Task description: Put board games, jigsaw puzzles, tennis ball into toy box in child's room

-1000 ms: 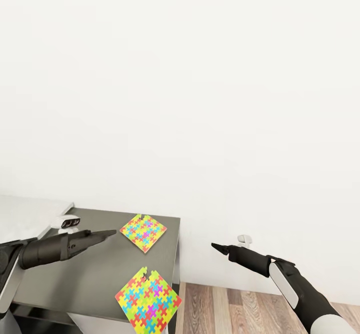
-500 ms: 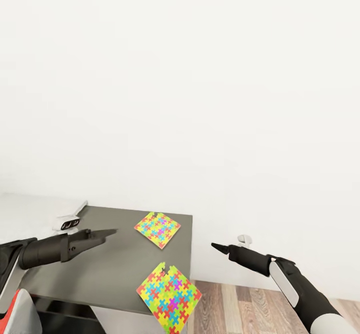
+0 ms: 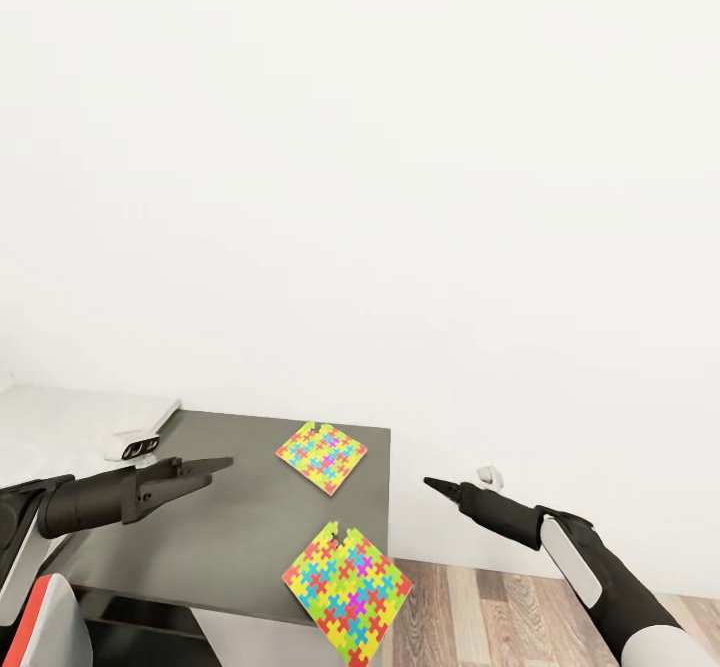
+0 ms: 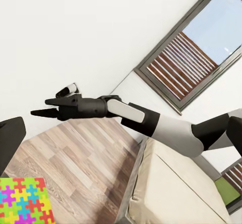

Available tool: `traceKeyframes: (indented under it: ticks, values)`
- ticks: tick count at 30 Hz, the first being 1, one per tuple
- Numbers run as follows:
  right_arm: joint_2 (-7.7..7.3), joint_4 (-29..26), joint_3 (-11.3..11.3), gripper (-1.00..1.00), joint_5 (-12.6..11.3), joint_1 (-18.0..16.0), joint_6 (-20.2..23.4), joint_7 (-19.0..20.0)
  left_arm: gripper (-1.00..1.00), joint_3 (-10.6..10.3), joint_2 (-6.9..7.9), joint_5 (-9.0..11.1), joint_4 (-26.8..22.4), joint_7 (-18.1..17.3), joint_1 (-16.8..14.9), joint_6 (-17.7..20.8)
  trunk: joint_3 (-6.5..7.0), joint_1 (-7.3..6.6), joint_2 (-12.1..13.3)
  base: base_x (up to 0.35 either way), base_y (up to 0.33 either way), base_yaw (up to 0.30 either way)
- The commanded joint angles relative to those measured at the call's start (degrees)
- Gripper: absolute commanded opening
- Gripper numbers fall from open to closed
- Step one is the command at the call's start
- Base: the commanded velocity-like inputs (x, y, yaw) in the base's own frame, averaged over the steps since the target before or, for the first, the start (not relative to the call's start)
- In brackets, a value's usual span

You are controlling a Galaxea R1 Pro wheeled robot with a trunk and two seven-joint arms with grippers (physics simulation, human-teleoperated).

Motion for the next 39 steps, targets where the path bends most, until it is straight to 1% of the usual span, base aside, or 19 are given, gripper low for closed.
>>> traceKeyframes:
  ticks: [1,3,6,7,10,15,16,19,22,25,27,31,33,35,37,39]
  values:
    - [-0.11,0.01,0.13,1.0,-1.12,-0.04,0.68,-0.16,1.0,0.0,0.01,-0.04,-0.01,-0.22,-0.03,0.6,-0.07,0.0,-0.04,0.0,0.001,0.0]
    - [-0.35,0.11,0.07,1.0,-2.39,-0.09,1.79,-0.34,1.0,0.0,0.01,-0.04,-0.02,-0.22,-0.03,0.6,-0.07,0.0,-0.04,0.0,0.001,0.0]
    - [-0.53,0.37,-0.39,1.0,-3.1,-0.41,2.99,-0.71,1.0,0.0,0.01,-0.04,-0.02,-0.22,-0.03,0.59,-0.07,0.0,-0.04,0.0,0.0,0.0]
    - [-0.48,0.69,-1.03,1.0,-3.37,-0.66,3.58,-1.22,1.0,0.0,0.01,-0.04,-0.03,-0.22,-0.03,0.59,-0.07,0.0,-0.04,0.0,0.0,0.0]
    - [-0.27,1.59,-2.93,1.0,-3.68,-1.03,4.39,-3.71,1.0,0.0,0.01,-0.04,0.0,-0.22,-0.03,0.59,-0.07,0.0,-0.04,0.0,0.0,0.0]
    - [-0.1,2.02,-4.14,1.0,-3.96,-1.23,5.58,-8.63,1.0,-0.06,0.01,-0.04,0.01,-0.22,-0.03,0.59,-0.07,0.0,-0.04,0.0,-0.109,0.0]
    - [-0.05,2.02,-4.2,1.0,-3.99,-1.24,5.98,-8.97,1.0,-0.07,0.01,-0.04,-0.01,-0.22,-0.03,0.59,-0.07,0.0,-0.04,0.0,-0.22,0.0]
    - [0.71,2.03,-4.35,1.0,-4.01,-1.26,7.75,-9.79,1.0,-0.07,0.01,-0.04,-0.01,-0.22,-0.03,0.59,-0.07,0.0,-0.04,-0.006,-0.256,0.0]
    - [2.29,2.13,-4.58,1.0,-3.95,-1.27,8.92,-10.17,1.0,-0.05,0.01,-0.04,0.0,-0.22,-0.03,0.59,-0.07,0.0,-0.04,-0.044,-0.281,0.0]
    - [2.99,2.21,-4.98,1.0,-3.96,-1.27,9.36,-10.31,1.0,-0.02,0.01,-0.04,0.0,-0.22,-0.03,0.59,-0.07,0.0,-0.04,-0.055,-0.265,0.0]
    - [3.44,2.25,-5.15,1.0,-3.99,-1.27,9.68,-10.44,1.0,-0.01,0.01,-0.04,0.01,-0.22,-0.03,0.59,-0.07,0.0,-0.04,-0.029,-0.136,0.0]
    - [5.07,3.2,-5.64,1.0,-4.06,-1.27,10.92,-10.84,1.0,-0.01,0.03,-0.06,0.01,-0.22,-0.03,0.59,-0.07,0.0,-0.04,-0.011,-0.053,0.0]
    - [6.41,4.91,-6.83,1.0,-4.46,-1.31,12.32,-10.97,1.0,0.0,0.02,-0.07,0.01,-0.22,-0.03,0.59,-0.07,0.0,-0.04,-0.004,-0.017,0.0]
    - [7.34,6.09,-7.85,1.0,-5.01,-1.54,13.12,-11.04,1.0,0.0,0.02,-0.07,0.01,-0.22,-0.03,0.59,-0.07,0.0,-0.04,-0.002,-0.009,0.0]
    - [8.04,7.04,-8.47,1.0,-5.37,-2.1,13.59,-11.09,1.0,0.0,0.01,-0.05,0.01,-0.22,-0.03,0.59,-0.07,0.0,-0.04,-0.001,-0.004,0.0]
    - [8.34,7.82,-8.7,1.0,-5.52,-2.45,13.76,-11.11,1.0,0.0,0.01,-0.05,0.01,-0.22,-0.03,0.59,-0.07,0.0,-0.04,-0.019,-0.002,0.0]
